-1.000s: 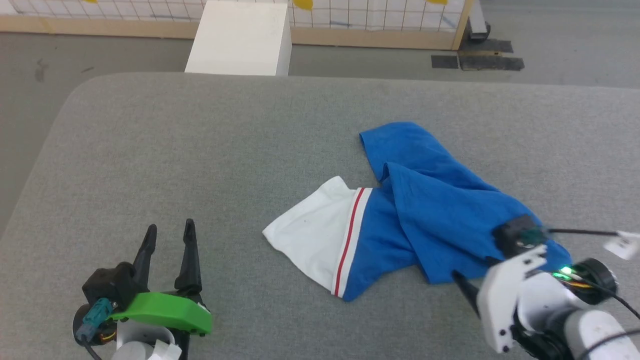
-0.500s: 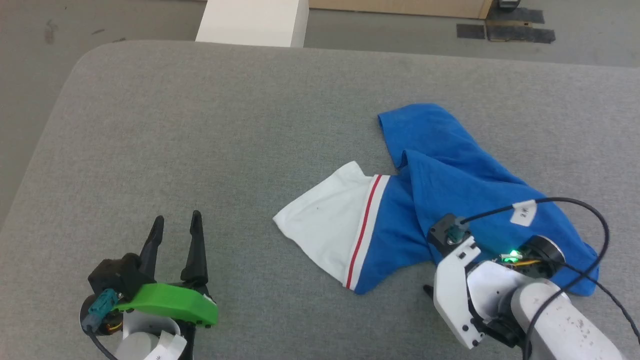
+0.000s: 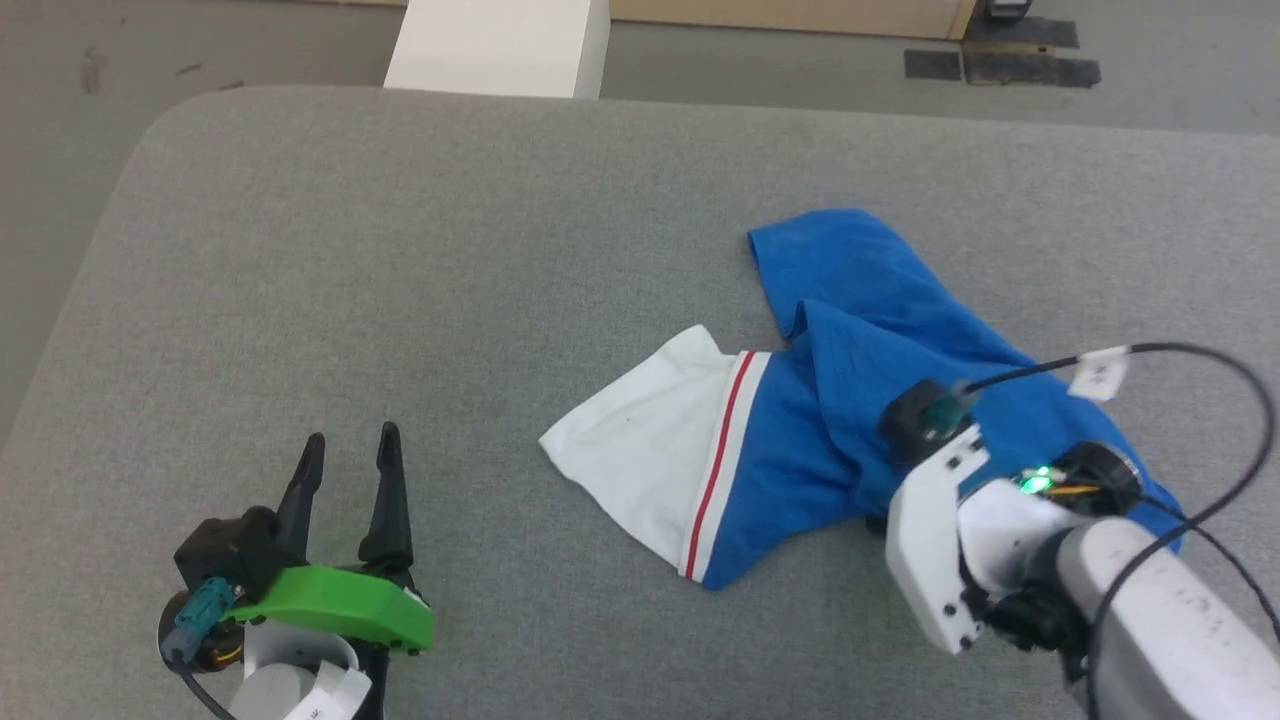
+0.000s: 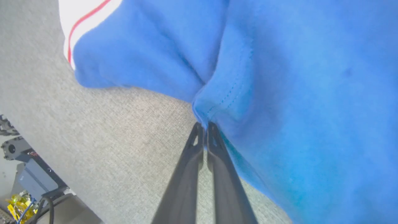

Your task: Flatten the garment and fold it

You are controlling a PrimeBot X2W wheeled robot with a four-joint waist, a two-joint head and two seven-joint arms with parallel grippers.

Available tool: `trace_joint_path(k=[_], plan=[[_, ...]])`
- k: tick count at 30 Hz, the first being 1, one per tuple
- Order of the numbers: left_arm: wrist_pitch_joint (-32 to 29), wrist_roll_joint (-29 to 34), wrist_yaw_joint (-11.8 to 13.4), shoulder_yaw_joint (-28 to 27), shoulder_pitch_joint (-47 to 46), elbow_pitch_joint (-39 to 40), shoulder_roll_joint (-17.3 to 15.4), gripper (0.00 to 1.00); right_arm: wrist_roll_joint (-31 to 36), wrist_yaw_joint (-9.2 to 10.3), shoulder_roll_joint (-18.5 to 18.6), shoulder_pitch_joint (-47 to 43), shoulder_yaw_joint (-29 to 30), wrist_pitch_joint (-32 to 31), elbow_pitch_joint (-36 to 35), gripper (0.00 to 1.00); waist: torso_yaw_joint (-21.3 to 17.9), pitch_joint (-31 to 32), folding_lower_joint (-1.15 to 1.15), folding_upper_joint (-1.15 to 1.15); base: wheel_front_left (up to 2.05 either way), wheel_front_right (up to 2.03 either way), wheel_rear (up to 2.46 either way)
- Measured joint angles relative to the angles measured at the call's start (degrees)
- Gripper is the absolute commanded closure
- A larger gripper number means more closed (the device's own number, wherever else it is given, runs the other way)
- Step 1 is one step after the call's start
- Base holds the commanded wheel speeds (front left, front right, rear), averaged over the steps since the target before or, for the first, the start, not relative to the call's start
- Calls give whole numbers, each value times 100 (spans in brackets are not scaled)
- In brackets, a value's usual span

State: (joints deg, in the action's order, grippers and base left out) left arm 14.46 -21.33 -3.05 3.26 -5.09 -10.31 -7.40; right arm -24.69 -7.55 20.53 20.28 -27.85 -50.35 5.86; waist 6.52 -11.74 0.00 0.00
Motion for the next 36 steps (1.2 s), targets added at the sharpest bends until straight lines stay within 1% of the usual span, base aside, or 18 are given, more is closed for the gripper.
trace_joint_path(k=[7,12,14,19,25,28,33,36], plan=[[0,-1,1,-40,20,10,-40,0,-231,-1,85,-93,768,-13,-698,100,-117,220,0,0,0,0,0],[0,-4,13,-41,49,114,-62,0,-194,0,63,-85,1284,-24,-869,100,-261,273,0,0,0,0,0],[0,-20,14,-27,48,165,-63,0,-115,-1,67,54,1458,-24,-756,100,-304,252,0,0,0,0,0],[-1,-45,12,46,-6,249,-65,0,218,0,198,806,1923,52,-226,100,-330,60,0,0,0,0,0],[-2,-45,-34,193,-316,309,-49,0,795,-1,631,1771,2346,97,589,100,-243,-315,0,0,0,0,0],[-2,-45,-52,272,-453,304,-35,0,1129,-1,782,2178,2621,176,906,100,-166,-520,0,0,0,0,0],[-1,-45,-102,347,-622,278,-12,0,1774,-1,825,2743,3121,383,1339,100,-11,-869,0,0,0,0,0],[0,-45,-133,380,-690,238,10,0,2064,-1,734,2810,3301,354,1589,100,87,-1043,0,0,0,0,0]])
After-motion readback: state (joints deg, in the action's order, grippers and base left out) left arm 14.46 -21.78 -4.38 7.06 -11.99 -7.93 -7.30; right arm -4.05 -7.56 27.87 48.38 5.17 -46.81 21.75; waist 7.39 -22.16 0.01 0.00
